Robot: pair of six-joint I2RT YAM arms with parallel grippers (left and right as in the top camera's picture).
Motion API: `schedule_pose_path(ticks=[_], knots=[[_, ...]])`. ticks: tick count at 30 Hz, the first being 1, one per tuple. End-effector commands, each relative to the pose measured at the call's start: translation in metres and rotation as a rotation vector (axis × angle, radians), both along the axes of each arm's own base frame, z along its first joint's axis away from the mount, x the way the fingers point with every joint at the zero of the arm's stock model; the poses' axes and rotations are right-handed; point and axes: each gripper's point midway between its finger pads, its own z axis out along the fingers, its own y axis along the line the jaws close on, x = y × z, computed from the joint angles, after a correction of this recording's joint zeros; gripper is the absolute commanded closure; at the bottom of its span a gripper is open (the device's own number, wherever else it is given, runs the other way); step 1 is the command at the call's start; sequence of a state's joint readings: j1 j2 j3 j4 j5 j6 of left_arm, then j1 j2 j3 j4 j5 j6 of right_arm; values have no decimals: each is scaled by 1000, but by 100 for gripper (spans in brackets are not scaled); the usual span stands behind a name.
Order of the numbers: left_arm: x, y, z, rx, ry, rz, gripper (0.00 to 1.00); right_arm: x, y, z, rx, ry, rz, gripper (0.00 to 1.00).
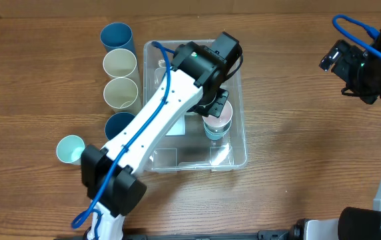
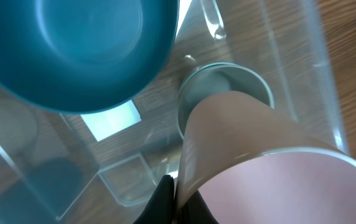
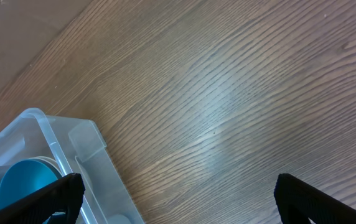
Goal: Pack container
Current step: 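Lift the pink cup and drop it into the nested cups in the container, then move the left gripper to the mint green cup and grasp it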
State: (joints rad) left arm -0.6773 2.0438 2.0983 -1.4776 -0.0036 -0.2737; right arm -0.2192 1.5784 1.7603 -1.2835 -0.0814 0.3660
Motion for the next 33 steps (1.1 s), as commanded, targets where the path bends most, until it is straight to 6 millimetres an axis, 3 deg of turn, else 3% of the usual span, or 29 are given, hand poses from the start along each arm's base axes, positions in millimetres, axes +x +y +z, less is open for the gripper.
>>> schedule_pose_path(ticks=[1,5,8,11,17,20,23,25,28,33], knots=[[1,-1,-13,25,23,-40,94,-1,1,5,0,-14,-3,0],[6,-1,-10,28,-3,-54,86,-1,1,5,1,-14,-3,0],[12,16,12,69,-61,-23,83,-1,1,5,1,-14,-3,0],[13,40,46,94,-116,42,79,-1,1,5,0,-14,-3,0],[9,109,127,53,-288,231,60,-1,1,5,0,-14,-3,0],[4,156,159,4,-362,375,57,-1,1,5,0,-14,-3,0],[-6,216,186,-14,-432,541,51,-1,1,5,0,-14,-3,0],[-17,256,192,-1,-451,658,50,-1,1,5,0,-14,-3,0],[-38,300,180,-10,-400,829,51,-1,1,5,0,-14,-3,0],[-70,350,117,0,-198,1091,61,-1,1,5,0,-14,-3,0]])
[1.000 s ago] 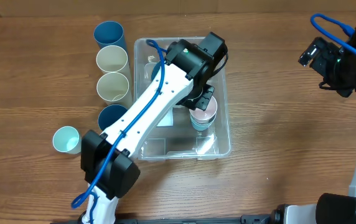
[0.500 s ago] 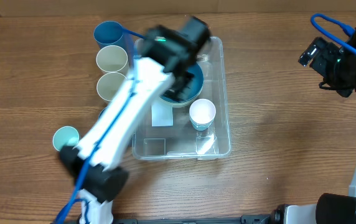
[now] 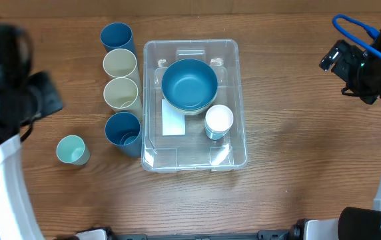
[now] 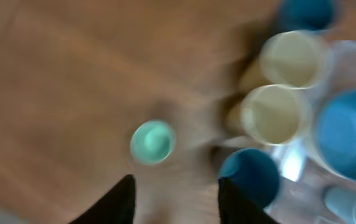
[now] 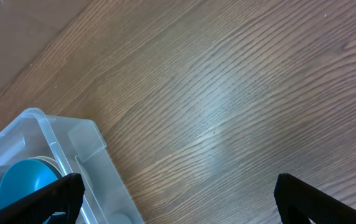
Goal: Pack container
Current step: 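Move the left gripper to the mint green cup and grasp it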
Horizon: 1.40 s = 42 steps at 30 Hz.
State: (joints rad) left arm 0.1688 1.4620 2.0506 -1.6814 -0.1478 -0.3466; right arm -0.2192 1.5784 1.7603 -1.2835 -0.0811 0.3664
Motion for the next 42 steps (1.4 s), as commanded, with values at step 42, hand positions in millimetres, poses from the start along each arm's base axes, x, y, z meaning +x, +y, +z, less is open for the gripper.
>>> schedule_pose_path(ticks=[42], knots=[[-41,41,-288,-239,319,338,70,-1,1,5,0,-14,-2,0]])
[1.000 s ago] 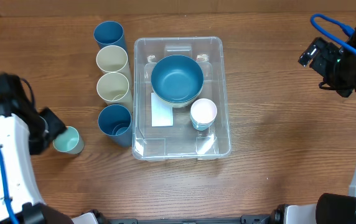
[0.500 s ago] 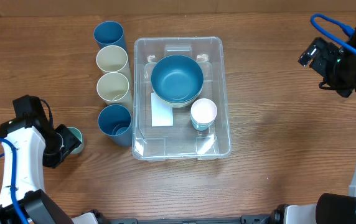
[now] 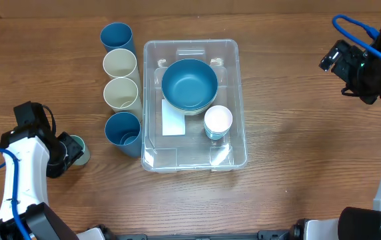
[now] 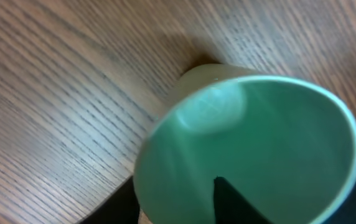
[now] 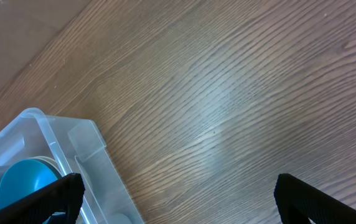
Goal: Pack container
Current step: 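Move the left gripper to the mint green cup and grasp it, then carry the mint cup with the left gripper and drop it onto the pink cup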
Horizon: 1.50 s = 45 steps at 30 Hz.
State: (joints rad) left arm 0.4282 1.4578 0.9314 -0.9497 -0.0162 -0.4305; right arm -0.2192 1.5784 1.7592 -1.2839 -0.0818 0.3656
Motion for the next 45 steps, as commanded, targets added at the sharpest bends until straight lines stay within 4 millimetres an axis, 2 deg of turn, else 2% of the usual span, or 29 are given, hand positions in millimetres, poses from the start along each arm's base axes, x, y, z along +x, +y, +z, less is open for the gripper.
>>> schedule_pose_path(ticks=[1,5,9,12,16,18,19,20,23,25,27,29,31,35,38,41,45], knots=[[-6,4,-3,20,9,37,75,-1,1,5,0,-16,-3,0],[-5,4,-3,21,4,47,95,-1,1,5,0,-16,-3,0],[-2,4,1,15,-6,46,96,-1,1,5,0,-16,-3,0],[5,7,19,21,-23,46,96,-1,1,5,0,-16,-3,0],[18,14,72,51,-82,42,96,-1,1,5,0,-16,-3,0],[27,16,112,79,-139,22,96,-1,1,5,0,-16,-3,0],[32,16,137,99,-182,6,96,-1,1,5,0,-16,-3,0],[34,15,154,113,-210,-12,96,-1,1,5,0,-16,-3,0],[42,1,215,158,-325,-86,96,-1,1,5,0,-16,-3,0],[48,-20,251,172,-404,-176,96,-1,1,5,0,-16,-3,0],[54,-50,274,162,-471,-303,96,-1,1,5,0,-16,-3,0],[59,-89,285,125,-519,-447,96,-1,1,5,0,-16,-3,0],[62,-127,286,80,-541,-580,96,-1,1,5,0,-16,-3,0],[65,-200,278,19,-539,-849,96,-1,1,5,0,-16,-3,0],[67,-256,262,-3,-516,-1078,96,-1,1,5,0,-16,-3,0],[73,-293,240,-19,-470,-1201,96,-1,1,5,0,-16,-3,0],[85,-327,200,-38,-380,-1292,96,-1,1,5,0,-16,-3,0]])
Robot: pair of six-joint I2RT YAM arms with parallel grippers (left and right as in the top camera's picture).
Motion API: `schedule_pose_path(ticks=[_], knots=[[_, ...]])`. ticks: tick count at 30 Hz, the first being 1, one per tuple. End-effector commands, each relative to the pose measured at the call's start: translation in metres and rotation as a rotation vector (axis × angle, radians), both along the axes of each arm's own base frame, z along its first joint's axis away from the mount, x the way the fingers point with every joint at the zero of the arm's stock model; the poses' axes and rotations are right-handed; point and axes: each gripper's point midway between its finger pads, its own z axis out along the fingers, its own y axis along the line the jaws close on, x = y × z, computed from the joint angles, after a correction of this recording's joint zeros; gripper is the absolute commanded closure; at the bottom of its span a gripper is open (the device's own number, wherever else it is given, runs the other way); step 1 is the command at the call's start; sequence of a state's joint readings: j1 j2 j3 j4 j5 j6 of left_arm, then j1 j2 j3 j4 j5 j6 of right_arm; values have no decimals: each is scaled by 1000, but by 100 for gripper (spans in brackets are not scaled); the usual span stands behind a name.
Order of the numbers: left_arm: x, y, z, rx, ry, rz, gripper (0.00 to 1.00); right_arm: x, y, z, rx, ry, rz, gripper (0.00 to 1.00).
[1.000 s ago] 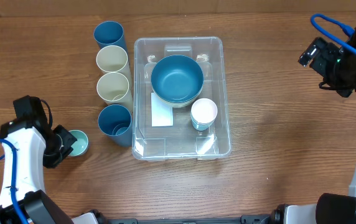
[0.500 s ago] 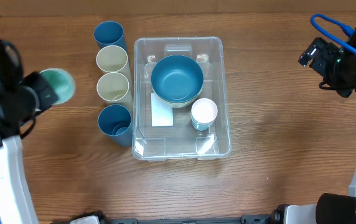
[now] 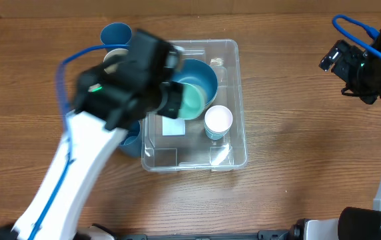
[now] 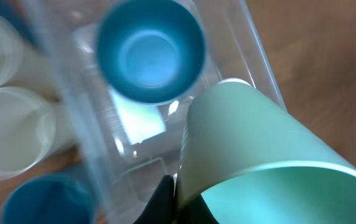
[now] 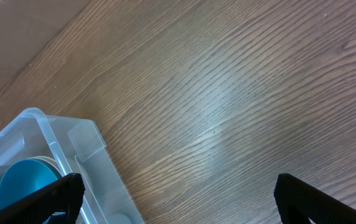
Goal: Pack container
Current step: 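Carry the mint cup with the left gripper and drop it onto the pink cup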
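Note:
My left gripper (image 4: 177, 198) is shut on the rim of a mint green cup (image 4: 259, 155), held above the clear plastic container (image 3: 238, 120); overhead the mint green cup (image 3: 192, 101) hangs over the container's middle. Inside the container sit a blue bowl (image 3: 204, 77) and an upright pink cup (image 3: 218, 120). In the left wrist view the blue bowl (image 4: 150, 50) lies below. My right gripper (image 5: 177, 193) is open over bare table at the far right, away from everything.
Left of the container stands a column of cups: a blue cup (image 3: 114, 33), two cream cups (image 4: 7, 130) partly behind my left arm, and another blue cup (image 4: 50, 199). Wooden table (image 3: 310, 147) surrounds the container.
My left gripper was at the far left around the mint green cup on the table. Now it holds that cup over the container. The right arm has not moved.
My left gripper held the pink cup inside the container. Then the pink cup stood free in the container and the left arm was out at the left. Then the gripper was around the mint green cup on the table; now that cup is over the container.

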State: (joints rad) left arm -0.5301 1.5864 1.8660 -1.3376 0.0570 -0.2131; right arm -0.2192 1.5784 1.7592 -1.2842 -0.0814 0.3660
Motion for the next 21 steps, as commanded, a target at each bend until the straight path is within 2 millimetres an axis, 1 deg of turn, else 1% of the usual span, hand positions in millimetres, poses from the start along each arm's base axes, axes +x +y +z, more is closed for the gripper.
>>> schedule_pose_path(ticks=[1,3,5,9,13,21], knots=[[9,-34,-39,59,63,-137,96,-1,1,5,0,-16,-3,0],[13,-48,-59,80,97,-172,96,-1,1,5,0,-16,-3,0],[14,-61,-73,81,120,-215,96,-1,1,5,0,-16,-3,0],[9,-76,-89,83,160,-257,96,-1,1,5,0,-16,-3,0],[5,-80,-93,94,170,-274,96,-1,1,5,0,-16,-3,0],[10,-74,-94,130,151,-253,96,-1,1,5,0,-16,-3,0]])
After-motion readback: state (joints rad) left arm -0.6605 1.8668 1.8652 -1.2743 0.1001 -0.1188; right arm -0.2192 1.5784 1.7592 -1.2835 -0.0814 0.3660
